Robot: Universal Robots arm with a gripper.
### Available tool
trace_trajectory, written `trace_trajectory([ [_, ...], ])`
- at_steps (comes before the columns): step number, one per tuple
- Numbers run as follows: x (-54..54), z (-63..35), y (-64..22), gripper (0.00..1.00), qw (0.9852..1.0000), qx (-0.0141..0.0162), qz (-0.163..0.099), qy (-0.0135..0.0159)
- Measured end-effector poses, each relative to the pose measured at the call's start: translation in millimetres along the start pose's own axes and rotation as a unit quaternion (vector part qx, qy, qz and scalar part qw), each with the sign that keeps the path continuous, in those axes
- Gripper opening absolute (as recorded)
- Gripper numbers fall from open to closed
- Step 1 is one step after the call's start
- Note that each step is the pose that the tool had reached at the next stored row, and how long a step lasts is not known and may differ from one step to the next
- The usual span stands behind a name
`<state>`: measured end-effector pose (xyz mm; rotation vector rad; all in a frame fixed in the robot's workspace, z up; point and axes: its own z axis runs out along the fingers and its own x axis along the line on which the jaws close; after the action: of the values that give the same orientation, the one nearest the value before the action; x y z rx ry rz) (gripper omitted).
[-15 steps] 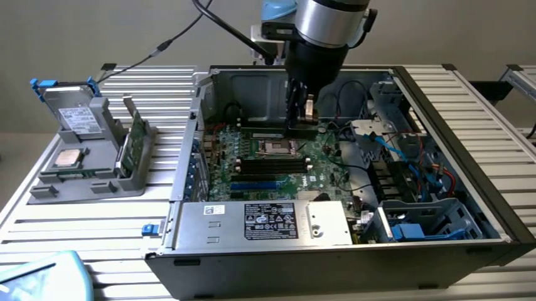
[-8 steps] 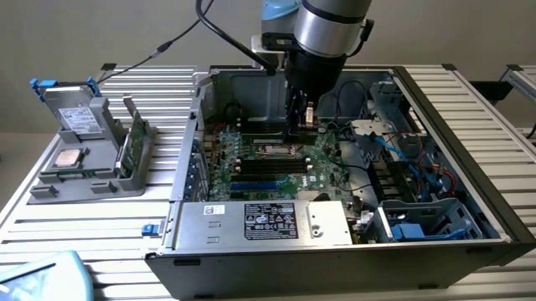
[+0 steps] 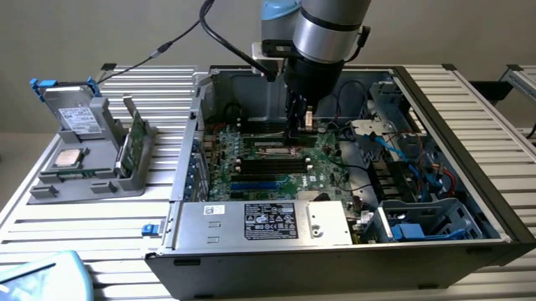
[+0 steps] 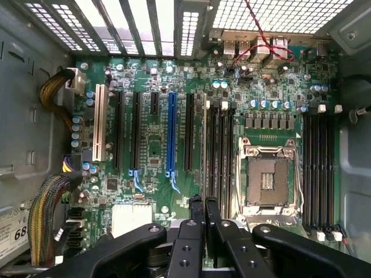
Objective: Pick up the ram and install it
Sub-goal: 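Insert the ram into the slot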
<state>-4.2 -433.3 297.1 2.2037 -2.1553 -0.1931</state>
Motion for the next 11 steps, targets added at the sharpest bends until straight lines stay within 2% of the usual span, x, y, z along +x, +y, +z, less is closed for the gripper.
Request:
trace_trajectory([
  [4,-3.1,5.8,-0.8,0.13,1.0,0.0005,0.0,0.0024],
  [8,-4.6,11.0,-1.5,0.13,1.0,0.0004,0.001,0.0082],
  [11,-5.4,15.6,-2.1,0.13,0.9999,0.0003,0.001,0.0111],
])
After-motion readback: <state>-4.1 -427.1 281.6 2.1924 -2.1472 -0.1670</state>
